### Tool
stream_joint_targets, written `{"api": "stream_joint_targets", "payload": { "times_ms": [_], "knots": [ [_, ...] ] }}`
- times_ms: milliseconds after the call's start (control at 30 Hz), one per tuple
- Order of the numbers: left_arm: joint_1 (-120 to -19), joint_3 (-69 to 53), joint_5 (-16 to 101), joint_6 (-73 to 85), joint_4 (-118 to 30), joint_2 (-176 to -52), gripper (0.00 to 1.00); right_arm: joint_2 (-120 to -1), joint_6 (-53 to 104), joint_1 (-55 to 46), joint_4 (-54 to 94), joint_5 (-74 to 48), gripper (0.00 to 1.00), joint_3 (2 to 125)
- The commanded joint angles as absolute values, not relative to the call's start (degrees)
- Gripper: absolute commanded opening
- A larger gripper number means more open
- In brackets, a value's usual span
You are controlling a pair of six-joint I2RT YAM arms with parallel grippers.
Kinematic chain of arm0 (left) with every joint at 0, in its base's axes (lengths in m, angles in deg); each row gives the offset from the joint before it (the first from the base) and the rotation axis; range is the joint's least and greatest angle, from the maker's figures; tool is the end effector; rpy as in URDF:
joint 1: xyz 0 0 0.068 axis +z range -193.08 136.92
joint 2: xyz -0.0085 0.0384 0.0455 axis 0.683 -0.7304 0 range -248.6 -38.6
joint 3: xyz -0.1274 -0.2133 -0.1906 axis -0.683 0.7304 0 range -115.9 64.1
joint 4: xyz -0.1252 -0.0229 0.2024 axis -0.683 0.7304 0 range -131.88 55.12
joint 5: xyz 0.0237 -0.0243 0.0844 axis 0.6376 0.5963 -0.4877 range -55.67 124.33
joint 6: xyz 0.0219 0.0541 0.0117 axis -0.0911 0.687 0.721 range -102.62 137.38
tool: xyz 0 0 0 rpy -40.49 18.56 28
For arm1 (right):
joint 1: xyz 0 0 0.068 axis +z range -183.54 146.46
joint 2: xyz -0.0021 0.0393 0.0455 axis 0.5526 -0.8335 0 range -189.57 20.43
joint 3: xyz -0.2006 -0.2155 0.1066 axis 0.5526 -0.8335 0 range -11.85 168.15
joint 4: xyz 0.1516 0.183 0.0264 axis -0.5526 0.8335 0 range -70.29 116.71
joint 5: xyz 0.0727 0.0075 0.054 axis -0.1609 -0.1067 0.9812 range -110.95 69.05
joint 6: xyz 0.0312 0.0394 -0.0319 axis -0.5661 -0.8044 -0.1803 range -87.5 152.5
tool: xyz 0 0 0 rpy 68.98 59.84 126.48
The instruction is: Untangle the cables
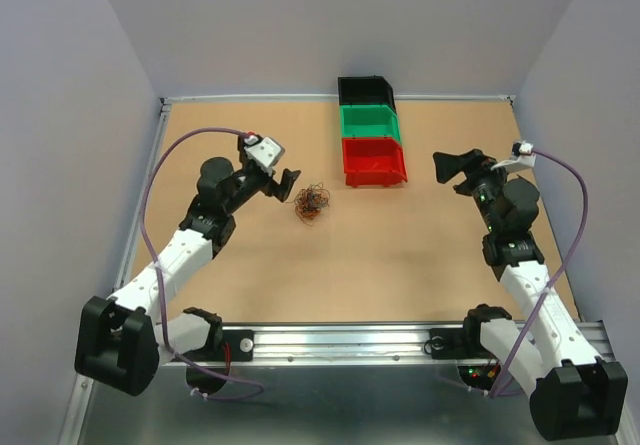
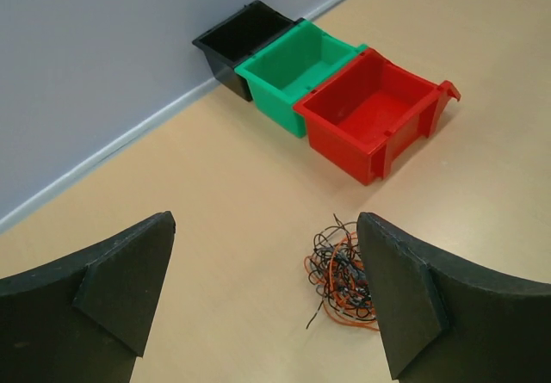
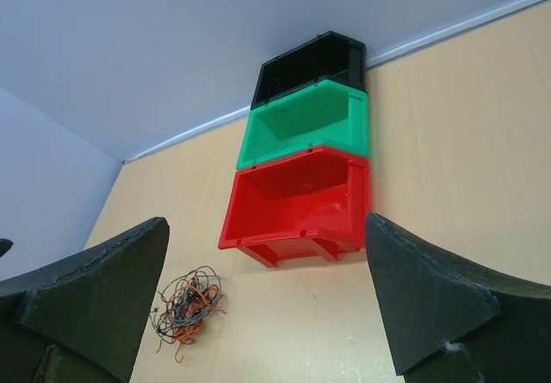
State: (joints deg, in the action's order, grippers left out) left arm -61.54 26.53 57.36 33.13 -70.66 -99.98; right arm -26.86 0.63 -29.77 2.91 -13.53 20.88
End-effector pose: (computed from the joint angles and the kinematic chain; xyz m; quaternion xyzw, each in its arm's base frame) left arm 0.1973 -0.0840 0.3572 0.3354 0.5897 -0.1520 0.7188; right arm 0.1581 0.0161 0.3450 0.1227 0.6824 0.2628 0.6710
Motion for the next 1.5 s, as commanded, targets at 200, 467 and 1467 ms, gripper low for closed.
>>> {"api": "stream_joint_targets", "payload": {
  "times_ms": [200,467,1467],
  "knots": [
    [-69.97,12.16,45.24,38.04,-57.45,-117.84,0.99,-29.05,3.15,-29.94,0.82,-9.89,1.00,20.23],
    [-71.12,3.98,47.69,38.74,-49.45,-131.93,0.94,-31.95,4.03,-29.85,0.11,-5.22,1.00,20.93],
    [-72.44,7.14,64.21,41.64,-44.17,-115.86,0.00,-62.45,16.86,-6.92,-18.59,11.22,0.89,32.18]
  ]
}}
